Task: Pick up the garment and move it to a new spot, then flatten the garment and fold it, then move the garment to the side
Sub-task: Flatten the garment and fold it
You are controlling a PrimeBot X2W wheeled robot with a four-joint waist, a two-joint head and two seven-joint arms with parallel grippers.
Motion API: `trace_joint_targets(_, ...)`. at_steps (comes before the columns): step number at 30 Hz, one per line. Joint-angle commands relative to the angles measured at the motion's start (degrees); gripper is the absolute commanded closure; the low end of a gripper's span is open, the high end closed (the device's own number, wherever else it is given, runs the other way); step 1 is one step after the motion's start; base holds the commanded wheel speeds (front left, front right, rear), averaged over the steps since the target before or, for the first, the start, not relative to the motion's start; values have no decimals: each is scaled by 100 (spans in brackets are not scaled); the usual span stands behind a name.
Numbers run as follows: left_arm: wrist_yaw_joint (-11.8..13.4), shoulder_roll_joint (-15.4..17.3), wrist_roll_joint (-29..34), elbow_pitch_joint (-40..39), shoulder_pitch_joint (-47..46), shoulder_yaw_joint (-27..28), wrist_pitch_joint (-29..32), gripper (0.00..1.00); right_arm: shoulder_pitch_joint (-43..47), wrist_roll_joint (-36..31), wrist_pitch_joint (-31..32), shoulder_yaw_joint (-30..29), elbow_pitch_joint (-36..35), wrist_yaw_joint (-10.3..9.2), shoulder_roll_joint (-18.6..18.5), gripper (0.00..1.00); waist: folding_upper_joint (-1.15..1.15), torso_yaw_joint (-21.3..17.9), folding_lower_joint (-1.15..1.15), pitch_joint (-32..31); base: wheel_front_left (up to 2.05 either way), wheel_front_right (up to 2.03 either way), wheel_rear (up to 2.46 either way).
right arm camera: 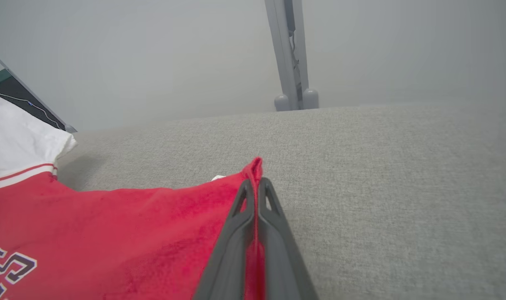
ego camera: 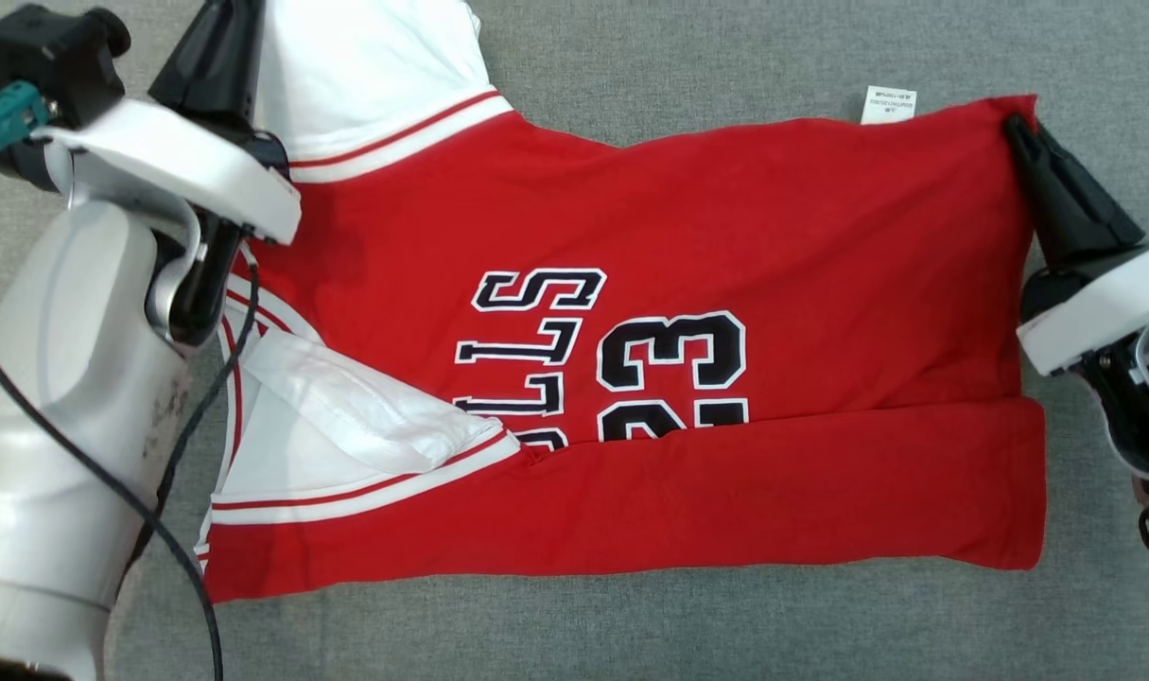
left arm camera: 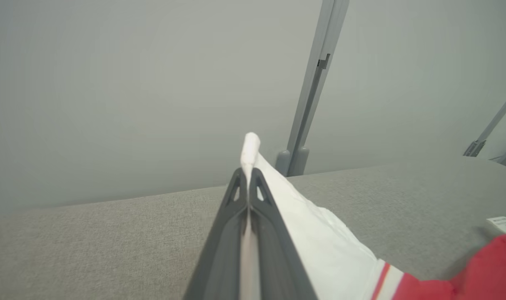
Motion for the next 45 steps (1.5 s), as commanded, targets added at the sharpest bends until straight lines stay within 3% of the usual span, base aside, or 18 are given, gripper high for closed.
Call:
trace_joint_targets(1, 20, 83, -22, -293, 267, 55, -43, 100, 192, 115, -84, -49, -104, 1, -9, 100, 0, 11, 0, -57, 0, 0, 0)
trace_joint_targets(6, 293, 354, 30, -1724, 1290, 213, -74, 100, 683, 511, -167, -127, -499, 1, -79, 100, 0, 11, 0, -175, 0, 0, 0)
trace_joint_targets(14, 1052, 839, -41, -4382, 3235, 455, 37, 100, 1433, 989, -197, -488, -887, 1, -170, 100, 0, 116, 0, -297, 0, 0, 0)
trace_joint_targets(22, 1734, 1005, -252, -5767, 4658, 626, 199, 100, 1970, 1192, -227, -699, -1033, 1, -30, 100, 0, 196, 0, -436, 0, 0, 0)
trace_joint_targets(29, 1924, 944, -511, -5965, 5323, 604, 246, 100, 2305, 1272, -352, -830, -1044, 1, 109, 100, 0, 258, 0, -505, 0, 0, 0)
trace_joint_targets(40, 1925, 716, -851, -5297, 5659, 443, 328, 100, 2744, 1192, -636, -863, -793, 1, 318, 100, 0, 330, 0, -632, 0, 0, 0)
trace_joint_targets(45, 1807, 634, -987, -4901, 5624, 406, 328, 100, 2935, 1126, -758, -855, -715, 1, 406, 100, 0, 335, 0, -684, 0, 0, 0)
